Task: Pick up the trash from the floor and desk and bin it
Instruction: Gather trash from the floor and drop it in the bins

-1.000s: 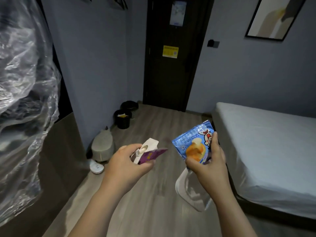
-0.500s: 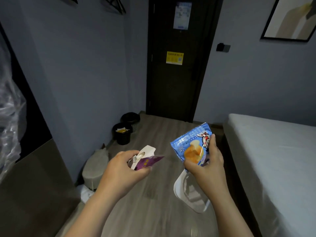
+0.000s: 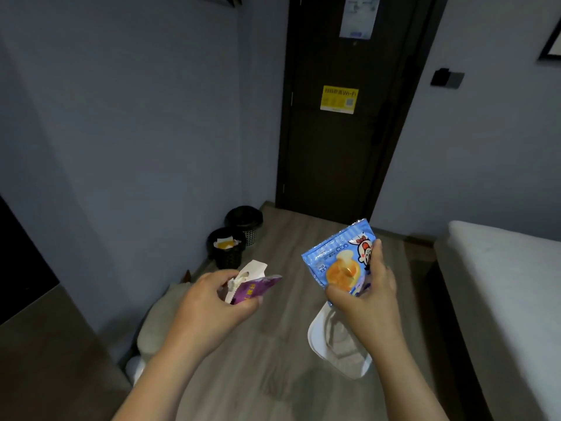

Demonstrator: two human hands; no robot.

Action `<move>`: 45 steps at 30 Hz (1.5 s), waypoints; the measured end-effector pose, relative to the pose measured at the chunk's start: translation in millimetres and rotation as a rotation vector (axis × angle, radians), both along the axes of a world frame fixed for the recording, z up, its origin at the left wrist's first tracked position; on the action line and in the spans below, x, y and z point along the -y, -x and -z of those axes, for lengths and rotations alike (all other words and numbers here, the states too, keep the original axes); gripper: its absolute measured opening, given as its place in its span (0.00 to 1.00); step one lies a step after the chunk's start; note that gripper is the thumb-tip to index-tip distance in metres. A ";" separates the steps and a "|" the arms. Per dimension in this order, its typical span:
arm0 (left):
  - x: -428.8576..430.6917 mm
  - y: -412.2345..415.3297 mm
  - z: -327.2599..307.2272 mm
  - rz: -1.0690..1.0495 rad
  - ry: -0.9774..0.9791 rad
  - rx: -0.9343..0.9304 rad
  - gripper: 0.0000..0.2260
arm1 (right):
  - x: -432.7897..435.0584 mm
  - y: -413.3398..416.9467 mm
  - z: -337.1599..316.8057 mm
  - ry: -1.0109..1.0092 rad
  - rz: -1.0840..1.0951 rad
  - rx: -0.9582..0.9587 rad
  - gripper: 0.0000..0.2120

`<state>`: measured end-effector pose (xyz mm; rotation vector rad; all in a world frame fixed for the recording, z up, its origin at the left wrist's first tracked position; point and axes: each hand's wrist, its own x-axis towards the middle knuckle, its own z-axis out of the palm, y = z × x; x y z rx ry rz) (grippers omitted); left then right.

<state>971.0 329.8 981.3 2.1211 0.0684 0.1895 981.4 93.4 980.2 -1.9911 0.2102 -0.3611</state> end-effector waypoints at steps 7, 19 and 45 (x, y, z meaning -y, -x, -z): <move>-45.3 -143.4 6.2 -0.007 -0.017 -0.026 0.11 | -43.2 -139.6 -1.0 0.013 -0.017 -0.024 0.52; -85.9 -346.1 15.8 -0.007 -0.047 -0.062 0.14 | -76.7 -341.6 13.2 0.070 -0.001 -0.039 0.51; -104.6 -738.6 53.3 -0.196 -0.032 -0.175 0.10 | -93.2 -780.0 51.5 0.069 -0.250 -0.190 0.53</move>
